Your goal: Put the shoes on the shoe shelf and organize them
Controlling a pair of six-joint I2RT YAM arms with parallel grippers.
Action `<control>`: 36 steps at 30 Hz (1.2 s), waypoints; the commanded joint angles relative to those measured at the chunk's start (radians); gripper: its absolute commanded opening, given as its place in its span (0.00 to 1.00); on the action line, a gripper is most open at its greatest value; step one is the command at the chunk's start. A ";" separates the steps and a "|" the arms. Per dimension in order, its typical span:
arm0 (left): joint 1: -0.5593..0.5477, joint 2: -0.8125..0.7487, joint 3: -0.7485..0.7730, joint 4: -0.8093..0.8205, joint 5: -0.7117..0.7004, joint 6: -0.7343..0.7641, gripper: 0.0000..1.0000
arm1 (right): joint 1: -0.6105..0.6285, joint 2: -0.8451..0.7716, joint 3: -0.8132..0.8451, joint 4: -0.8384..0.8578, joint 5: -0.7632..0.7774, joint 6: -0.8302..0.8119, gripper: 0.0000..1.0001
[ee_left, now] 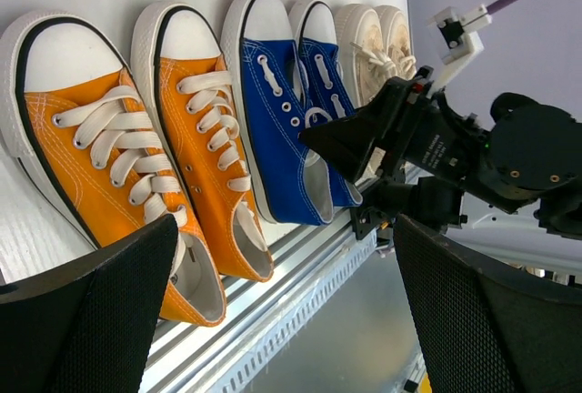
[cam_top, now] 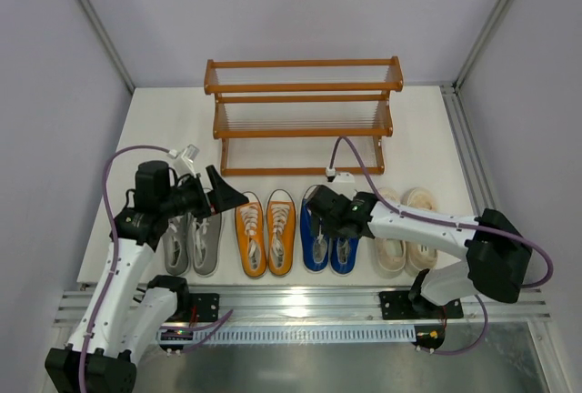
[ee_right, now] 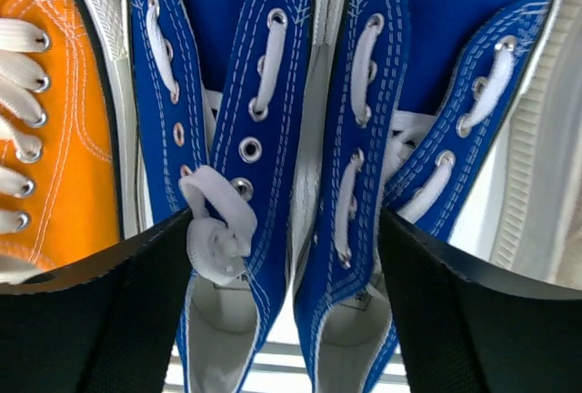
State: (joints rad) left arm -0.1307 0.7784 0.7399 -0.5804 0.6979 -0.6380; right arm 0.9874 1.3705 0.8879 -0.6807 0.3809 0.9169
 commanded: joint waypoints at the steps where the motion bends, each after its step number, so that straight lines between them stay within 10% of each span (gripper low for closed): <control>1: -0.001 -0.016 0.013 -0.009 -0.005 0.018 1.00 | 0.007 0.050 0.019 0.061 0.039 0.048 0.77; 15: -0.003 -0.047 0.015 -0.064 -0.026 0.043 1.00 | 0.007 0.148 -0.023 0.118 0.007 0.042 0.04; 36: -0.001 -0.062 0.038 -0.061 -0.037 0.015 1.00 | 0.014 -0.303 0.235 -0.209 0.044 -0.236 0.04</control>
State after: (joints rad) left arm -0.1307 0.7189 0.7399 -0.6609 0.6609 -0.6201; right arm 0.9924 1.1213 1.0378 -0.8921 0.3836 0.7361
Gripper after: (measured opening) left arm 0.996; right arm 0.160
